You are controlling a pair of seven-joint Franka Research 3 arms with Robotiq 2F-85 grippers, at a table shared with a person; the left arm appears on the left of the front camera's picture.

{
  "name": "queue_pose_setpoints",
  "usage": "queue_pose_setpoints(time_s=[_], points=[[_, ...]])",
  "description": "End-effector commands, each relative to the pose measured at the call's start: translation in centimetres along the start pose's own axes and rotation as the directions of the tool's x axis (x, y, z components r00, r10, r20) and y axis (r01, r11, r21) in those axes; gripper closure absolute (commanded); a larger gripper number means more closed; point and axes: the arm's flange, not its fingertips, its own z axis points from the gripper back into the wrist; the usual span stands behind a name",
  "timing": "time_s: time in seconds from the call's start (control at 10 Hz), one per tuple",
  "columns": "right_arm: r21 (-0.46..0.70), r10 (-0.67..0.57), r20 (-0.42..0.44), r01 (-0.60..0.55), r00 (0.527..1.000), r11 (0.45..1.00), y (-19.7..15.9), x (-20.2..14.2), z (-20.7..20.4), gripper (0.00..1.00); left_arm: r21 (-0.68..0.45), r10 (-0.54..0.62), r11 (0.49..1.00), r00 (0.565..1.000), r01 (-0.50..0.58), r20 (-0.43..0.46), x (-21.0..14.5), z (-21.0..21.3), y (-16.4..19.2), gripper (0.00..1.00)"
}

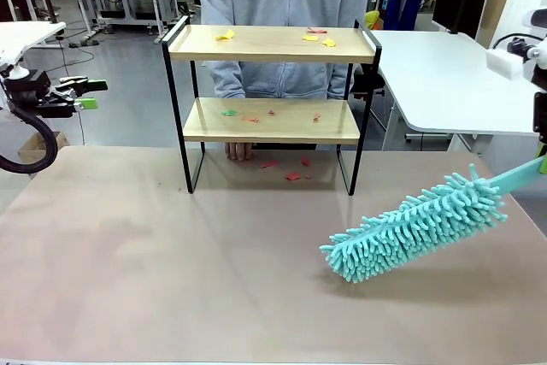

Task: Clean the shelf.
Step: Clean the specific section of the Shelf indicated by the human with the Duster.

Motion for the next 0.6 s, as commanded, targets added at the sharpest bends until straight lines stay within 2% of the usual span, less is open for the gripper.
queue_pose_setpoints(time_s=[0.0,0.5], points=[[0.002,0.017,0.000,-0.017,1.000,1.000,0.30,-0.03,0.16,0.87,-0.003,-0.005,1.000,1.000,0.005,0.003,0.20,0.00,-0.10,0.00],[0.002,0.017,0.000,-0.017,1.000,1.000,0.30,-0.03,0.16,0.87,-0.003,-0.005,1.000,1.000,0.005,0.003,0.20,0.00,-0.10,0.00]])
